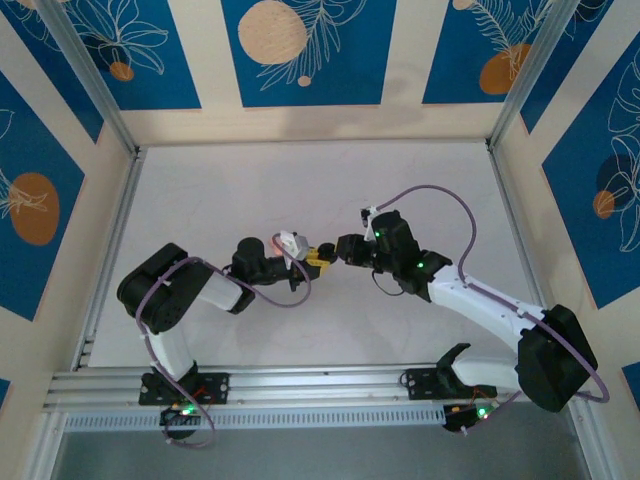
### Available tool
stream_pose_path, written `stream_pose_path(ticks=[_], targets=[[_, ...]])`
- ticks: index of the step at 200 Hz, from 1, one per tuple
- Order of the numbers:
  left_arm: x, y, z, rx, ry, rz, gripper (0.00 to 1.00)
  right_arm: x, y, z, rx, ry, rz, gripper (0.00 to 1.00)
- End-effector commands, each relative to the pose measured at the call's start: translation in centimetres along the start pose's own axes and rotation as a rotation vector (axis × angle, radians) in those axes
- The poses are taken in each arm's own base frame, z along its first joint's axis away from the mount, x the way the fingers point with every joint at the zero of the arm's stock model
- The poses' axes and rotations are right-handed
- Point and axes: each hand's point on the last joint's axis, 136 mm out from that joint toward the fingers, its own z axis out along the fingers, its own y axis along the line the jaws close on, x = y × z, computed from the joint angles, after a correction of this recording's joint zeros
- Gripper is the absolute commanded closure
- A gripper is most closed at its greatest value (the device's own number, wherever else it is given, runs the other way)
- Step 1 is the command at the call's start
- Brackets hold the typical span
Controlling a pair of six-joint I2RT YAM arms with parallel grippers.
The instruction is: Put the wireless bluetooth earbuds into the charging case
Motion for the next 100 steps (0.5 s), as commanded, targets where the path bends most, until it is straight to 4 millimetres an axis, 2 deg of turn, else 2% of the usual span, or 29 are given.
stream_pose_path(ticks=[1, 100], targets=[[-1.47, 0.05, 0.4, 0.004, -0.055, 0.016, 0.81, -0.29, 0.39, -0.16, -0.013, -0.031, -0.036, 0.81], [-2.19, -0.01, 0.3, 0.004, -0.08, 0.021, 0.81, 0.69, 0.77, 0.16, -0.031, -0.002, -0.064, 0.81]])
